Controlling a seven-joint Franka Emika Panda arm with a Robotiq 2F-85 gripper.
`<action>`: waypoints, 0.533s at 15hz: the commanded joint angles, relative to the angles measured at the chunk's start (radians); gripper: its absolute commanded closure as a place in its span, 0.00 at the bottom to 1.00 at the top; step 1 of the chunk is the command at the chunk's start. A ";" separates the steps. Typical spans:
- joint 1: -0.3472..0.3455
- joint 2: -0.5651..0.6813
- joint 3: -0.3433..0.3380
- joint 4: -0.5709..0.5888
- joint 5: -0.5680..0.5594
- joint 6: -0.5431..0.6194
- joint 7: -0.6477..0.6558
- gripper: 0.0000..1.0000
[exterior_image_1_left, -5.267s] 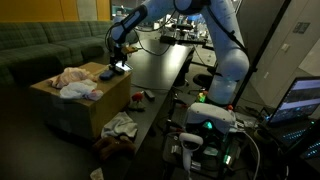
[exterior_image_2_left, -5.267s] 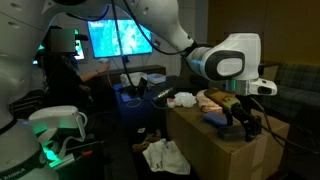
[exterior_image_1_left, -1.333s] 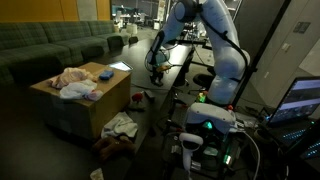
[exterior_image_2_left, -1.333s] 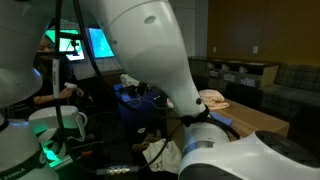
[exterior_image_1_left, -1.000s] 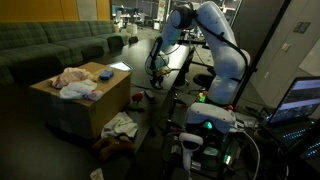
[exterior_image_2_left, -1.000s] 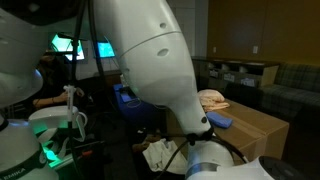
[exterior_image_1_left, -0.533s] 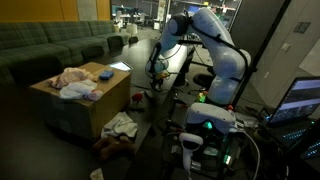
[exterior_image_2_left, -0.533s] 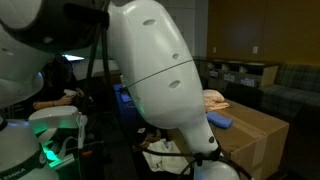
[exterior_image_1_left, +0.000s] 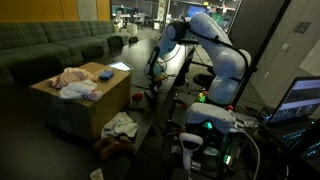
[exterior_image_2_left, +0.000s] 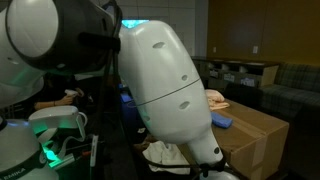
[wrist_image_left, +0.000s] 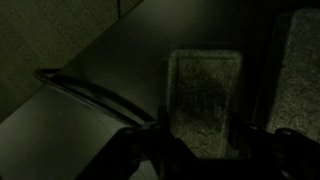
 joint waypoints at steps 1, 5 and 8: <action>-0.018 0.034 0.016 0.056 0.018 0.012 0.005 0.20; -0.010 0.007 0.011 0.039 0.014 0.025 0.006 0.01; -0.007 -0.027 0.009 0.013 0.012 0.031 0.003 0.00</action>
